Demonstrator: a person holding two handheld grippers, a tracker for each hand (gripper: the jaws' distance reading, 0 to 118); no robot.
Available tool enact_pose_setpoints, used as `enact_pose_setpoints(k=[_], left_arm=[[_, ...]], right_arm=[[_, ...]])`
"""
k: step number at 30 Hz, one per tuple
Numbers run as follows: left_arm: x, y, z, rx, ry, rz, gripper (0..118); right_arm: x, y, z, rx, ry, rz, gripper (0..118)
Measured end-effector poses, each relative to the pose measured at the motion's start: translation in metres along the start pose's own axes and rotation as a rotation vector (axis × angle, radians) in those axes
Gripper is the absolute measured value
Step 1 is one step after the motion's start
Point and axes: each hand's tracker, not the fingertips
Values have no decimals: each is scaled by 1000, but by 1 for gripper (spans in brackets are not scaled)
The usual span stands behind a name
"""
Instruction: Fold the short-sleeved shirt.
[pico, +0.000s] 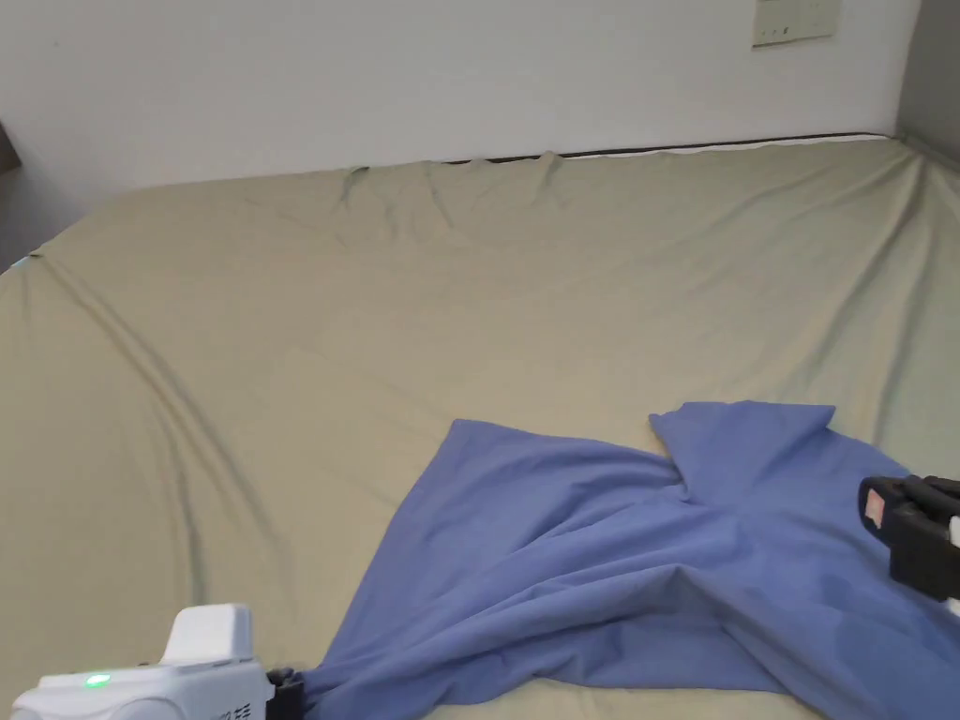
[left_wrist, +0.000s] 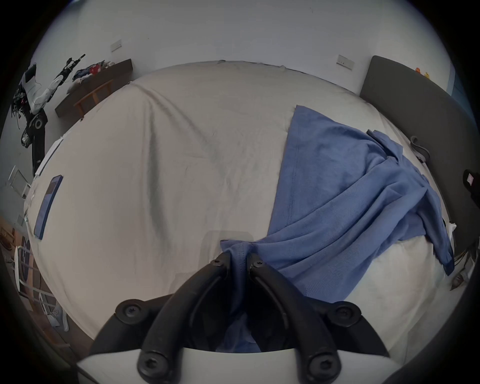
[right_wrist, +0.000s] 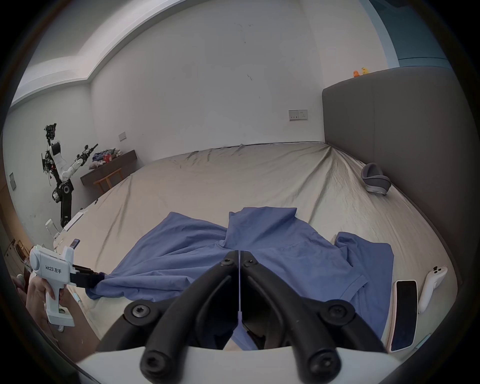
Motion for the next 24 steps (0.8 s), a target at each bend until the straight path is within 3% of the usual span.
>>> enact_pose_setpoints(k=[1, 2, 3, 4, 5, 6, 12, 17, 19, 23, 24], left_arm=[[-1, 0, 0, 0, -6, 0, 9], [-1, 0, -1, -3, -12, 5, 9], [-2, 0, -1, -1, -12, 19, 9], [-3, -1, -1, 0, -15, 32, 9], [-3, -1, -1, 1, -15, 35, 8], [-2, -2, -2, 0, -15, 44, 8], [5, -2, -4, -3, 13, -21, 8], [0, 1, -4, -13, -8, -8, 8], [-4, 3, -4, -13, -32, 34, 8], [-5, 5, -5, -7, -47, 50, 8], [-7, 8, -4, -6, -57, 65, 8]], right_arm=[[2, 1, -1, -8, -2, -1, 21], [5, 2, -3, -14, -8, -6, 30], [9, 6, -9, -38, -27, -18, 51], [14, 8, -18, -72, -39, -22, 86], [20, 13, -29, -88, -46, -15, 108], [26, 21, -38, -86, -54, -7, 116], [65, 80, -152, -254, -90, 13, 115], [85, 67, -261, -461, -213, 143, 108], [97, 54, -288, -512, -255, 98, 100], [112, 36, -303, -507, -177, 22, 100], [110, 38, -292, -463, -191, 17, 82]])
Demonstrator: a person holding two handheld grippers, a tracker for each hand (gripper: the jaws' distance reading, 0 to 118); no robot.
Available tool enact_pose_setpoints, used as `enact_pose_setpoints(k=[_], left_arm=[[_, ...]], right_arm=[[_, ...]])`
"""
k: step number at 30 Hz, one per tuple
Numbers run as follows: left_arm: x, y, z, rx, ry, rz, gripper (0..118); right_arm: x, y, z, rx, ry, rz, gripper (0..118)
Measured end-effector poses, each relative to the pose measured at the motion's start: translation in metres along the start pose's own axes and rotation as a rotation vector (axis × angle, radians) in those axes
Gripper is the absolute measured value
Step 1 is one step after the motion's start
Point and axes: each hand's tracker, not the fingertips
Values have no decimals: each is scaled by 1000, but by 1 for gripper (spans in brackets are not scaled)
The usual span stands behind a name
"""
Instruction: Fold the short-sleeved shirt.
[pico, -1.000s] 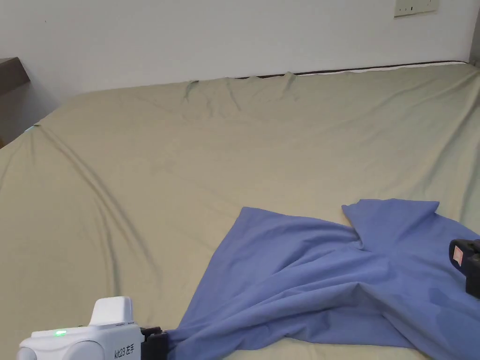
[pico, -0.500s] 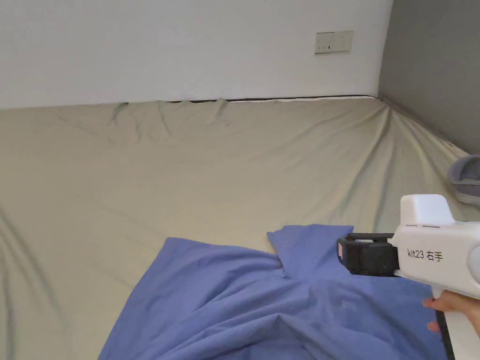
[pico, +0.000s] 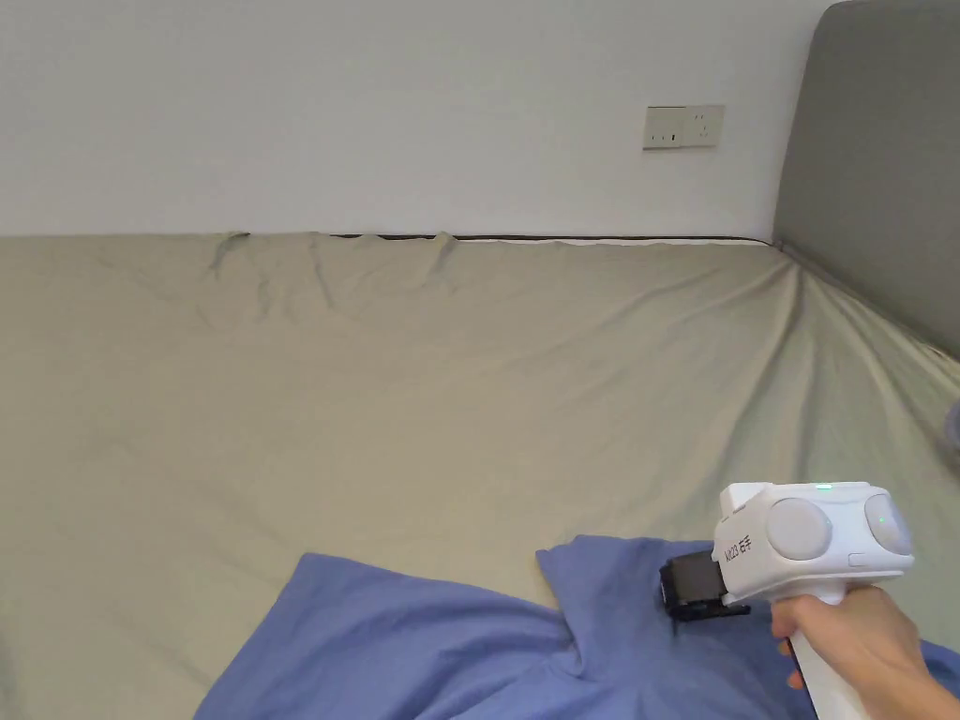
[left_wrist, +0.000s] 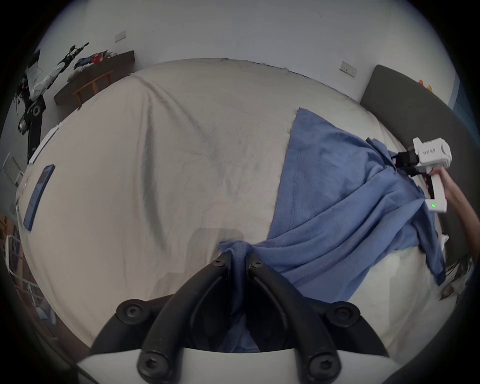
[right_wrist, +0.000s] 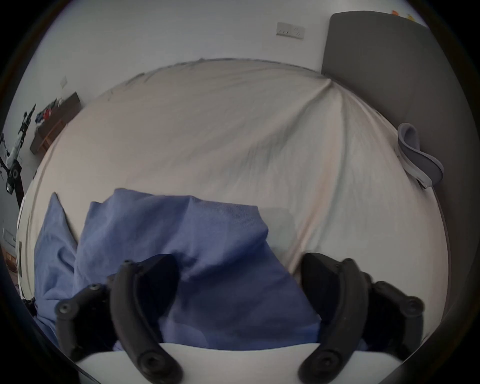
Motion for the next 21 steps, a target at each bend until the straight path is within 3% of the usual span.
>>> enact_pose_setpoints(k=[1, 2, 3, 4, 6, 9, 14, 19, 20, 21], left_arm=[[-3, 2, 0, 10, -33, 47, 7], [-8, 6, 0, 16, -70, 102, 7], [-12, 12, -2, 35, -109, 168, 6], [-15, 16, -4, 73, -156, 214, 6], [-14, 26, -7, 95, -229, 261, 5], [-3, 45, -3, 110, -273, 242, 5], [-3, 90, 46, 265, -396, 254, 5], [-4, 157, 145, 448, -331, 134, 4], [-3, 168, 173, 505, -337, 103, 4], [-1, 178, 199, 550, -347, 80, 4]], right_arm=[[1, -2, 7, 17, 11, 11, 57], [2, -5, 16, 58, -2, 20, 17], [4, -8, 26, 98, -7, 36, 1], [3, -14, 38, 108, 101, 1, 1], [3, -23, 61, 164, 97, -54, 1], [0, -28, 108, 317, 61, 4, 1], [10, -24, 210, 512, 172, -89, 1], [16, -11, 345, 794, 70, -8, 1], [15, -9, 368, 777, 86, -48, 1], [19, -8, 398, 891, 42, -33, 1]])
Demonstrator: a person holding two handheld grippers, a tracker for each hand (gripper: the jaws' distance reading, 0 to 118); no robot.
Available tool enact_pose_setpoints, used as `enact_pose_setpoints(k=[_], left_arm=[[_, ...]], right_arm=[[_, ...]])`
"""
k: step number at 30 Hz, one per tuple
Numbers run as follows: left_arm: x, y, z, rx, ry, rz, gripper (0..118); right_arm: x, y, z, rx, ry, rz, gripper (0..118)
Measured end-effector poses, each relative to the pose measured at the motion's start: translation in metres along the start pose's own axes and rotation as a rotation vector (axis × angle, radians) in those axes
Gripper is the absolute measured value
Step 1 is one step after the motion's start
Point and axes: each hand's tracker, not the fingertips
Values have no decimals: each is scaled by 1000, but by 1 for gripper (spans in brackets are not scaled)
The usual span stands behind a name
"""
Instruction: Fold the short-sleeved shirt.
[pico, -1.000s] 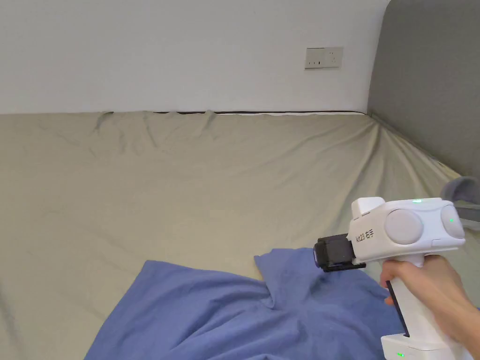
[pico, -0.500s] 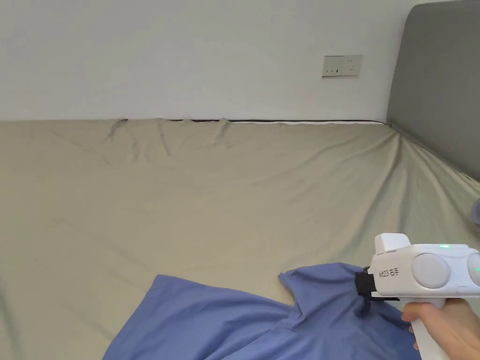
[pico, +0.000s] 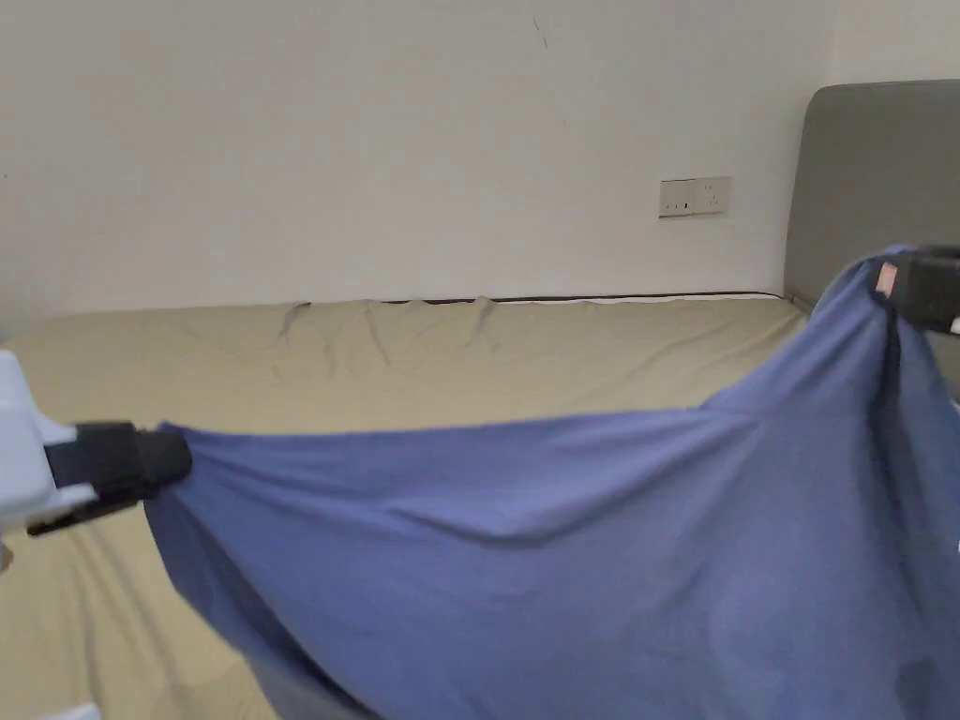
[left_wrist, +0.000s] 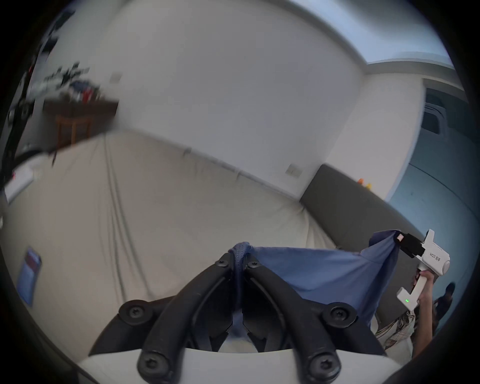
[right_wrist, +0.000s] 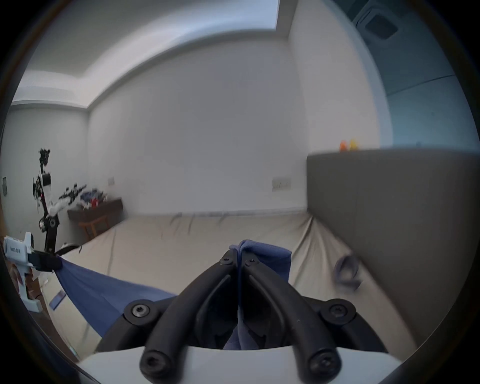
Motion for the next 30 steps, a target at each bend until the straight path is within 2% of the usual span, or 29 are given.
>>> enact_pose_setpoints(k=[2, 4, 5, 7, 10, 12, 19, 21, 24, 25, 26, 27, 30], left_arm=[[20, 33, 23, 49, -27, -73, 3], [39, 59, 38, 72, -34, -116, 3], [47, 72, 43, 69, -40, -127, 3], [55, 97, 41, 55, -29, -147, 3], [68, 125, 34, 24, -31, -168, 3], [72, 139, 22, -12, -41, -156, 3], [87, 151, -54, -111, -78, -162, 3], [85, 159, -84, -134, -75, -137, 3], [90, 178, -117, -143, -37, -162, 3], [92, 186, -124, -133, -7, -154, 3], [97, 196, -129, -125, -7, -181, 3], [101, 206, -132, -111, -2, -188, 3], [109, 236, -142, -19, -29, -187, 3]], right_arm=[[5, 29, 32, 79, -36, -11, 1], [4, 54, 56, 132, -48, 44, 1], [4, 61, 66, 128, -62, 39, 1], [4, 74, 78, 127, -73, 89, 1], [3, 84, 87, 122, -87, 117, 1], [16, 87, 70, 102, -84, 112, 1], [10, 98, -12, 49, -94, 50, 1], [0, 101, -45, 85, -92, 108, 1], [-6, 109, -95, 93, -56, 77, 1], [-10, 114, -109, 97, -70, 81, 1], [-14, 125, -124, 164, -72, 118, 1], [-15, 132, -138, 141, -68, 94, 1], [-19, 151, -165, 248, -63, 85, 1]])
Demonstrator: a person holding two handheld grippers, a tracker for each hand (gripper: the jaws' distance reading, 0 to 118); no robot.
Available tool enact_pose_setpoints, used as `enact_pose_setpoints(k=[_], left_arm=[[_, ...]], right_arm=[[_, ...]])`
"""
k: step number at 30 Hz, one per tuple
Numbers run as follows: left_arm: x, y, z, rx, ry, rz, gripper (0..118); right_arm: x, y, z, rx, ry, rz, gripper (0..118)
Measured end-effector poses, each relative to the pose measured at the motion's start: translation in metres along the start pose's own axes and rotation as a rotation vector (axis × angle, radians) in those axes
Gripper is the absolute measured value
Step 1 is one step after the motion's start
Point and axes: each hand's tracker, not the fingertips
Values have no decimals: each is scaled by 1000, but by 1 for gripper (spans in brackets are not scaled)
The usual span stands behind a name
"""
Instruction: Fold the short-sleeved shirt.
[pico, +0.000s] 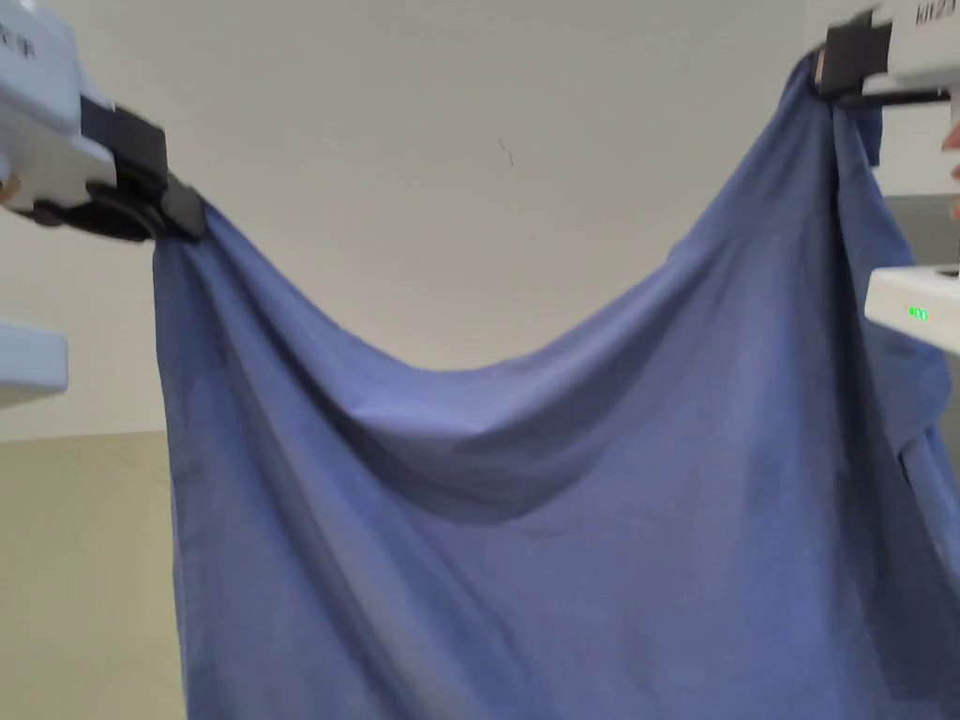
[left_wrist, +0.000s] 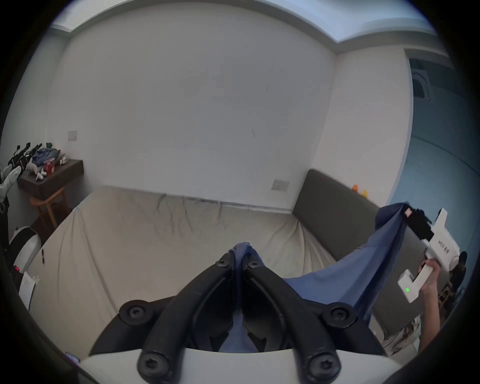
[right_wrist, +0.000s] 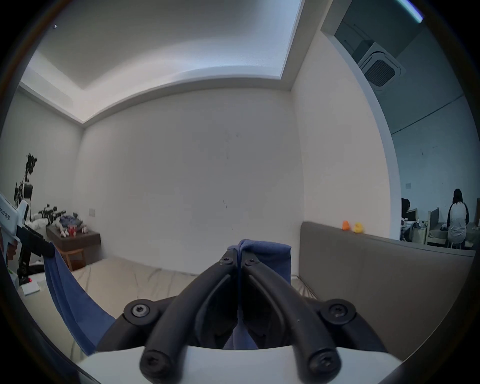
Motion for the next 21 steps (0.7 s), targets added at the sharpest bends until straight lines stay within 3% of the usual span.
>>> enact_pose_setpoints(k=[2, 3, 6, 10, 16, 18, 21], left_arm=[[2, 11, -6, 21, -7, 18, 3], [3, 14, -11, 27, -16, 2, 3], [1, 11, -25, 18, -14, -8, 3], [-2, -16, -39, -39, -29, -17, 3], [-14, -80, -20, -61, -136, 13, 3], [-15, -105, -4, -66, -113, 23, 3], [-14, -143, 32, -64, -130, 9, 3]], right_arm=[[2, -1, -6, 13, -19, -41, 1], [1, -2, -8, 63, -25, -16, 1], [5, -10, -18, 16, -28, 18, 1], [10, -27, -9, -13, -8, 17, 1], [17, -66, 49, -92, 34, 44, 1], [21, -80, 80, -97, 25, 53, 1], [29, -104, 140, -141, 16, -50, 1]])
